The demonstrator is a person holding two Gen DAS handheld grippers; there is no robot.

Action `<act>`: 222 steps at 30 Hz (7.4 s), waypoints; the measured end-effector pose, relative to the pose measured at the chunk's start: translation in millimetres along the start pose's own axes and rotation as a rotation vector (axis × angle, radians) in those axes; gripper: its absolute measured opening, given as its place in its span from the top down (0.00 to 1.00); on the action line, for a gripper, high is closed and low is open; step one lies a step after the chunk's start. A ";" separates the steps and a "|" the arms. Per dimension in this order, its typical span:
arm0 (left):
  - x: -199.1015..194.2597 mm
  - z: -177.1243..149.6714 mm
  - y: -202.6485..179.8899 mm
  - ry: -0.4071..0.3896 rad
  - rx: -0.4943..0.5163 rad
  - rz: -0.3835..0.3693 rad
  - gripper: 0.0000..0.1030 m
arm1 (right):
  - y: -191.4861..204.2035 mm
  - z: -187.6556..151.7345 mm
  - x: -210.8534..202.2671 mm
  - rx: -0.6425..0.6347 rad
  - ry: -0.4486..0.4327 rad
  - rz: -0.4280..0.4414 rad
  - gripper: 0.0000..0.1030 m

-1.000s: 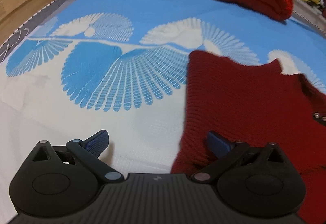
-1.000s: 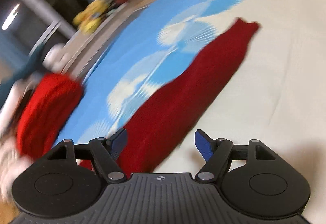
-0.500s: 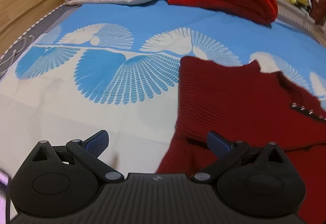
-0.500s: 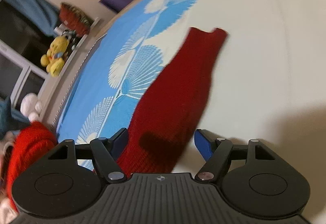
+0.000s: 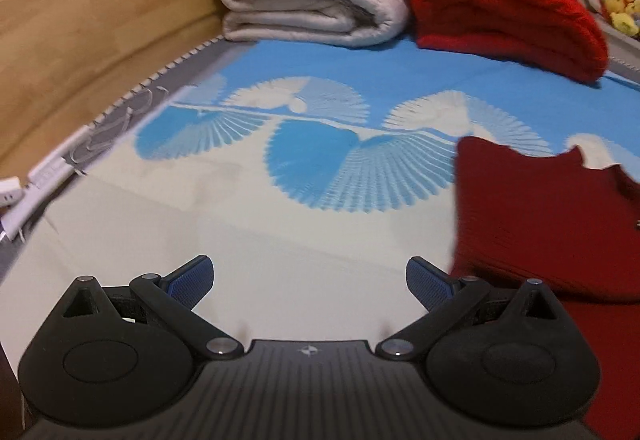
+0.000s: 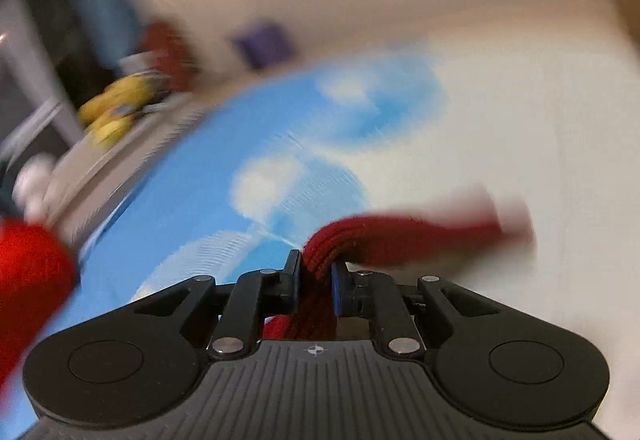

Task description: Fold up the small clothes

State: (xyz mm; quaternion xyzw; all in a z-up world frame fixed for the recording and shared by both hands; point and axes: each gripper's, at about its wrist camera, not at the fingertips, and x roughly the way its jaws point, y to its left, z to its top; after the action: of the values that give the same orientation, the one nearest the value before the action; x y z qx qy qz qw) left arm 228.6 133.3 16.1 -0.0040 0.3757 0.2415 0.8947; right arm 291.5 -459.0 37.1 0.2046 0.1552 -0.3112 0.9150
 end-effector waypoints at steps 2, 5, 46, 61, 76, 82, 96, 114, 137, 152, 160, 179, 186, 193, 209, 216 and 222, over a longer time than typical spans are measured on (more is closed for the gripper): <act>8.8 3.6 1.6 0.001 0.009 0.013 0.00 | 58.7 -5.6 -38.6 -0.137 -0.075 0.162 0.85; 17.1 8.7 4.3 0.010 -0.006 0.016 0.00 | 140.9 -53.9 -103.1 -0.407 -0.132 0.409 0.85; 46.0 28.3 110.6 0.226 -0.462 -0.031 0.00 | 307.0 -239.5 -164.5 -0.811 0.265 0.824 0.90; 46.3 25.2 106.8 0.251 -0.469 -0.062 0.00 | 274.5 -212.6 -156.4 -0.568 0.437 0.855 0.48; 47.3 21.3 80.1 0.257 -0.358 -0.071 0.00 | 171.4 -168.7 -60.5 -0.568 0.394 0.262 0.41; 45.7 22.0 72.0 0.245 -0.328 -0.066 0.00 | 135.2 -137.8 -92.4 -0.446 0.413 0.285 0.30; 21.2 -0.8 32.2 0.228 -0.108 -0.115 0.00 | -25.4 -129.6 -142.2 -0.483 0.718 0.214 0.14; -3.3 -53.2 1.5 0.197 0.173 -0.122 0.00 | -38.0 -131.3 -129.4 -0.540 0.734 0.276 0.07; 2.8 -56.0 -3.0 0.200 0.224 -0.116 0.00 | -36.2 -132.2 -125.6 -0.542 0.729 0.276 0.05; 5.6 -78.0 -6.1 0.228 0.306 -0.109 0.00 | -37.6 -133.5 -130.7 -0.563 0.716 0.303 0.04; 1.2 -94.5 9.2 0.229 0.315 -0.130 0.00 | -44.5 -133.8 -138.3 -0.564 0.719 0.331 0.03; -33.1 -148.5 58.5 0.386 0.094 -0.358 0.00 | -66.5 -134.7 -181.1 -0.529 0.857 0.648 0.05; -63.0 -159.7 59.0 0.406 0.009 -0.472 0.19 | -75.6 -135.7 -192.1 -0.478 0.857 0.670 0.10; -87.7 -164.9 61.7 0.372 -0.014 -0.520 0.87 | -98.6 -136.3 -201.0 -0.346 0.822 0.596 0.67; -165.8 -197.7 100.3 0.356 -0.152 -0.659 0.90 | -142.6 -108.4 -269.5 -0.134 0.754 0.567 0.82; -180.4 -170.8 120.7 0.360 -0.246 -0.757 0.91 | -147.3 -64.6 -275.6 0.008 0.774 0.578 0.83; -150.1 -86.8 98.8 0.306 -0.297 -0.784 0.91 | -82.4 -24.1 -231.0 0.049 0.727 0.622 0.83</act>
State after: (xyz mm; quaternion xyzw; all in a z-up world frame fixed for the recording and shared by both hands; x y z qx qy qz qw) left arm 37.1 139.8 72.1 -0.3100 0.4351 -0.0678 0.8426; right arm 60.4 -390.3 88.2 0.3582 0.3891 0.0657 0.8461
